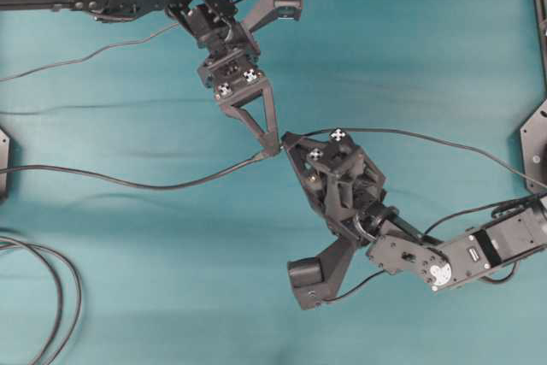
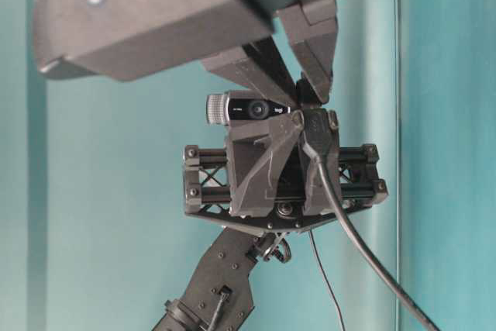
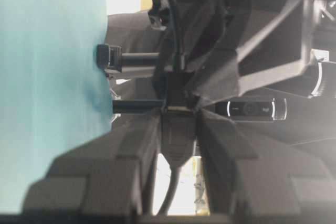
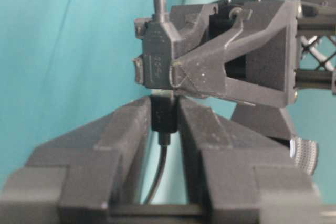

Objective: Insert the USB using both arms.
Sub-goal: 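Open the right gripper and lower the joined cable with the left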

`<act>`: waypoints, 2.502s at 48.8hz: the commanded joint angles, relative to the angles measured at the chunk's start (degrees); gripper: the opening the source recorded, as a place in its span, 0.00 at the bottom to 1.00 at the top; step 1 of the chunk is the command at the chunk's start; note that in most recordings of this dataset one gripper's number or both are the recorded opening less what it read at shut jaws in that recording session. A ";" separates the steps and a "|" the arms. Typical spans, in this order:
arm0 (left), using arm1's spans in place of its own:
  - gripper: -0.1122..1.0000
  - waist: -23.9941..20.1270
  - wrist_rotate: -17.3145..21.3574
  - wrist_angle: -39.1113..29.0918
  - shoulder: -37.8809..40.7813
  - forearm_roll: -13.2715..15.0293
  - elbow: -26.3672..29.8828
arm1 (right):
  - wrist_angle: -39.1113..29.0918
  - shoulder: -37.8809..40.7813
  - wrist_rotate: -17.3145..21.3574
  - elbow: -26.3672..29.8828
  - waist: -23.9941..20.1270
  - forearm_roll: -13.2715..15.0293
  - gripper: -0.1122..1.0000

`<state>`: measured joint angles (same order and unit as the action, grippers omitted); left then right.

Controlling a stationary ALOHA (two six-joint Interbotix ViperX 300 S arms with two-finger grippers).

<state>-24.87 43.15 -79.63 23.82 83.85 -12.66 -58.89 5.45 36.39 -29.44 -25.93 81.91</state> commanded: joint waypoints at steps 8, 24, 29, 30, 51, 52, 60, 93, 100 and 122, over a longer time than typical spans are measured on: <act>0.30 0.70 -0.62 0.09 -1.49 0.35 1.05 | -3.87 -0.70 3.34 0.97 -0.79 0.09 0.77; 0.30 0.18 -1.85 13.18 -5.10 -15.12 0.44 | -6.33 -4.48 13.62 3.52 -6.33 -5.36 0.73; 0.30 1.32 -3.87 18.98 -6.42 -22.85 0.44 | -7.56 -6.59 22.94 3.25 -7.47 -7.03 0.73; 0.30 1.67 -4.39 20.04 -6.59 -23.91 0.44 | -7.91 -7.03 24.96 3.25 -7.56 -7.03 0.73; 0.30 12.30 -11.34 37.88 -4.31 -45.00 0.62 | -11.51 -14.85 50.71 -1.49 -7.65 -7.73 0.73; 0.30 12.74 -12.39 39.29 -4.22 -46.67 0.62 | -11.51 -15.12 51.15 -1.76 -7.73 -7.91 0.73; 0.30 15.21 -18.46 44.12 -2.72 -56.78 0.70 | -11.60 -17.67 54.84 -3.34 -7.73 -9.49 0.73; 0.29 19.42 -30.50 40.78 -1.32 -74.71 4.92 | -12.83 -19.69 55.46 -4.66 -7.65 -10.20 0.73; 0.59 19.69 -30.67 39.11 -2.20 -74.71 5.10 | -12.83 -19.78 55.37 -4.83 -7.65 -10.28 0.73; 0.86 20.04 -37.79 36.21 -15.64 -74.71 1.14 | -9.32 -28.13 55.37 -10.37 -7.29 -11.51 0.73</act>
<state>-5.10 7.03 -44.74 14.24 9.32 -10.28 -70.14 -19.69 91.41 -39.38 -33.49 70.31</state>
